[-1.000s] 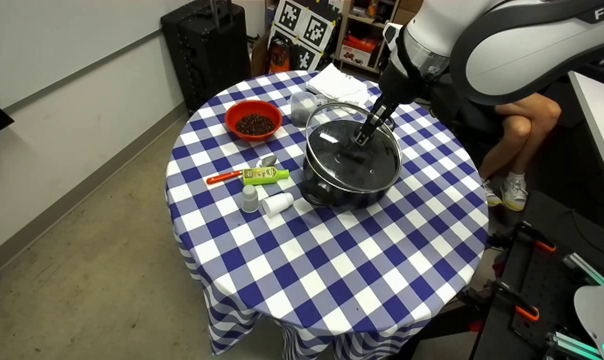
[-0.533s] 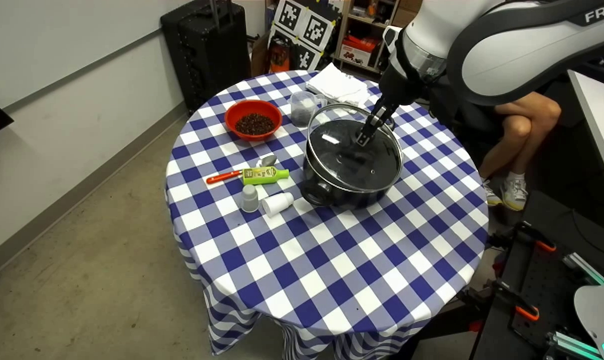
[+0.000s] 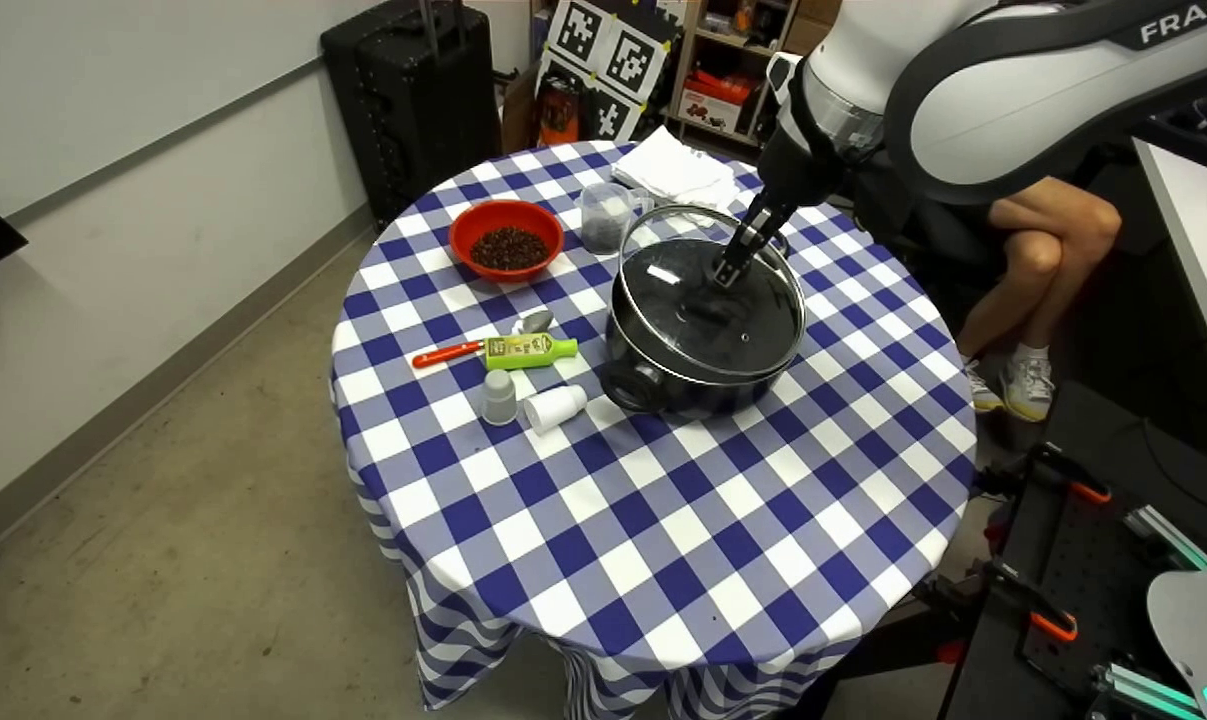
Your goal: Pick the lid and put it on the pot
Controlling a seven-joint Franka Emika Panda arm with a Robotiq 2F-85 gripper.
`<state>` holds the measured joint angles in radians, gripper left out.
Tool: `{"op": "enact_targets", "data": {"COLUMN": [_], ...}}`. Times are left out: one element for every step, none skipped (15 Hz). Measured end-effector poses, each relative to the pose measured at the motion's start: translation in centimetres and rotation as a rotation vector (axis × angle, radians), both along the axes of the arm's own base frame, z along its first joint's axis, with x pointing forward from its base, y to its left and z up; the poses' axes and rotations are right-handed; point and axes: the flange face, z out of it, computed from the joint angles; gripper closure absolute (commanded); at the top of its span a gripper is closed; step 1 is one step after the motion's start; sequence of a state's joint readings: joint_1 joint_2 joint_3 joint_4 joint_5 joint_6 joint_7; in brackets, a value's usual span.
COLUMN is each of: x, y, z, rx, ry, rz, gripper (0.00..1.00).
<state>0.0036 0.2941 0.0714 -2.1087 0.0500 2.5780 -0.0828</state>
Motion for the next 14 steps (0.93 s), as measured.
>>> {"op": "enact_targets", "data": {"x": [-0.01, -0.04, -0.04, -0.03, -0.02, -0.02, -0.02, -0.02, -0.04, -0.07, -0.1, -0.11, -0.06, 0.03], "y": [-0.12, -0.21, -0.21, -0.21, -0.2, -0.2, -0.19, -0.15, -0.08, 0.0, 0.12, 0.31, 0.49, 0.63], "z": [-0.1, -0.18, -0.18, -0.16, -0.15, -0.15, -0.14, -0.15, -0.16, -0.18, -0.2, -0.21, -0.2, -0.17], "rx": [0.0, 0.0, 0.0, 0.0, 0.0, 0.0, 0.0, 0.0, 0.0, -0.001, -0.002, -0.003, -0.004, -0.004], "ry": [0.004, 0.008, 0.01, 0.011, 0.012, 0.013, 0.014, 0.015, 0.017, 0.02, 0.024, 0.028, 0.032, 0.034], "rz": [-0.002, -0.003, -0.003, -0.003, -0.003, -0.003, -0.002, -0.002, -0.001, 0.004, 0.016, 0.029, 0.043, 0.052], "gripper": [0.74, 0.74, 0.74, 0.74, 0.74, 0.74, 0.74, 0.74, 0.74, 0.74, 0.74, 0.74, 0.74, 0.74]}}
